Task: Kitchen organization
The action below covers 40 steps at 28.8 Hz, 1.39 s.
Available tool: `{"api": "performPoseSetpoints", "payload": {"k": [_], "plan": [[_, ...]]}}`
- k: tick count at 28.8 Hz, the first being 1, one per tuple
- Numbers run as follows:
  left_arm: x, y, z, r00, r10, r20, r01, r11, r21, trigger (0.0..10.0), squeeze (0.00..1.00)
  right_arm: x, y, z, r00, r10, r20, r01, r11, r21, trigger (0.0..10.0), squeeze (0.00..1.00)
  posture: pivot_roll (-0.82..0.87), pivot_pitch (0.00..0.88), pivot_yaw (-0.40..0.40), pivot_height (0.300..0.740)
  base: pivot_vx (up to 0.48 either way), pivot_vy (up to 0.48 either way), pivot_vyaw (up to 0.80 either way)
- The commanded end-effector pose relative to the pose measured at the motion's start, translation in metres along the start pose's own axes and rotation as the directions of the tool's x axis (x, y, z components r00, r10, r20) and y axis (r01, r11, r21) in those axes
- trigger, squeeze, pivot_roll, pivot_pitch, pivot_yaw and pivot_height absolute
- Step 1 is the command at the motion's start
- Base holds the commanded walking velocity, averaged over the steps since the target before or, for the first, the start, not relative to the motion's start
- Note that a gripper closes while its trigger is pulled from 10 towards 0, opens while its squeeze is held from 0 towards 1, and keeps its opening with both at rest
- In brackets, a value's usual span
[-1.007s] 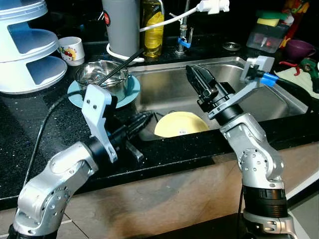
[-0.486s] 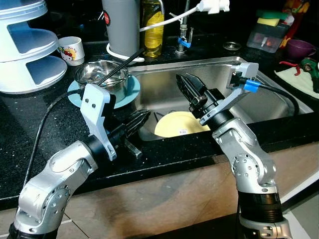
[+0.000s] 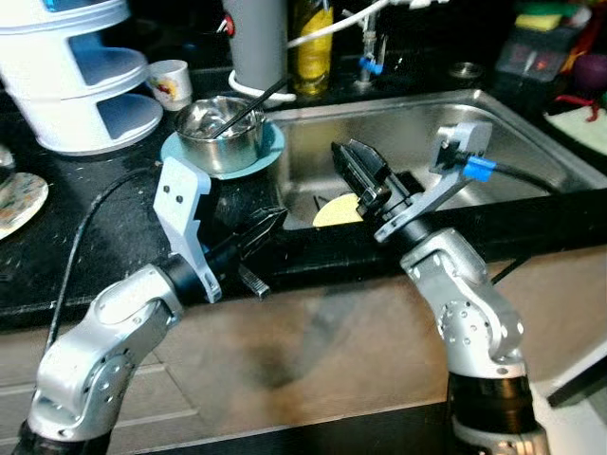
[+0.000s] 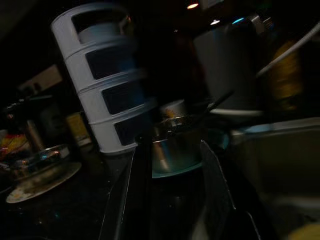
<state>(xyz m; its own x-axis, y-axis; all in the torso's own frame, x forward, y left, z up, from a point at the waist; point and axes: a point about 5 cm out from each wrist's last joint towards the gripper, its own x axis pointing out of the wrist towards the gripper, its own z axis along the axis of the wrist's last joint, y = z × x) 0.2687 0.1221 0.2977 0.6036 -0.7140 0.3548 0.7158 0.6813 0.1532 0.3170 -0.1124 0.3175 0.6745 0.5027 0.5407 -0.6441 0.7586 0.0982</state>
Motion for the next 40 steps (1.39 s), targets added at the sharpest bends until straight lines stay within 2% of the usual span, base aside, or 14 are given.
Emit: {"api": "performPoseSetpoints", "payload": {"k": [1,11,19,24,30,32,36,40], "plan": [[-0.003,0.000,-0.003,1.000,0.000,-0.014,0.000,1.000,0.007,10.0,0.00,-0.001,0.004,0.000,1.000,0.008,0.001,-0.008,1.000,0.005,10.0,0.00,0.05,0.220,0.011,0.740,-0.356,0.000,0.00],[-0.005,0.003,-0.006,0.999,0.033,-0.043,-0.032,0.999,0.024,10.0,0.00,-0.001,0.005,0.000,1.000,0.012,-0.006,-0.012,1.000,0.003,10.0,0.00,0.05,0.222,0.007,0.740,-0.244,0.000,0.00],[-0.015,0.011,-0.023,0.979,0.160,-0.123,-0.161,0.987,-0.001,10.0,0.00,-0.002,0.007,-0.004,0.999,0.028,-0.037,-0.027,1.000,0.010,10.0,0.00,0.05,0.240,-0.007,0.740,0.000,0.000,0.00],[-0.024,0.016,-0.033,0.961,0.218,-0.169,-0.218,0.976,0.018,10.0,0.00,-0.002,0.008,-0.007,0.998,0.043,-0.055,-0.042,0.999,0.014,10.0,0.00,0.05,0.243,-0.013,0.740,0.000,0.000,0.00],[-0.028,0.020,-0.035,0.948,0.262,-0.181,-0.261,0.965,0.032,10.0,0.00,-0.003,0.009,-0.009,0.996,0.049,-0.069,-0.048,0.999,0.020,10.0,0.00,0.05,0.246,-0.016,0.740,0.000,0.000,0.00],[-0.031,0.022,-0.036,0.940,0.283,-0.190,-0.277,0.959,0.058,10.0,0.00,-0.004,0.010,-0.012,0.995,0.058,-0.082,-0.056,0.998,0.025,10.0,0.00,0.05,0.248,-0.017,0.740,0.000,0.000,0.00],[-0.034,0.020,-0.038,0.938,0.273,-0.216,-0.270,0.962,0.043,10.0,0.00,-0.009,0.012,-0.017,0.991,0.076,-0.107,-0.072,0.997,0.036,10.0,0.00,0.05,0.248,-0.018,0.740,0.000,0.306,0.00],[-0.034,0.018,-0.035,0.949,0.251,-0.191,-0.246,0.968,0.049,10.0,0.00,-0.012,0.012,-0.020,0.990,0.078,-0.116,-0.073,0.996,0.048,10.0,0.00,0.05,0.248,-0.017,0.740,0.000,0.360,0.00]]}}
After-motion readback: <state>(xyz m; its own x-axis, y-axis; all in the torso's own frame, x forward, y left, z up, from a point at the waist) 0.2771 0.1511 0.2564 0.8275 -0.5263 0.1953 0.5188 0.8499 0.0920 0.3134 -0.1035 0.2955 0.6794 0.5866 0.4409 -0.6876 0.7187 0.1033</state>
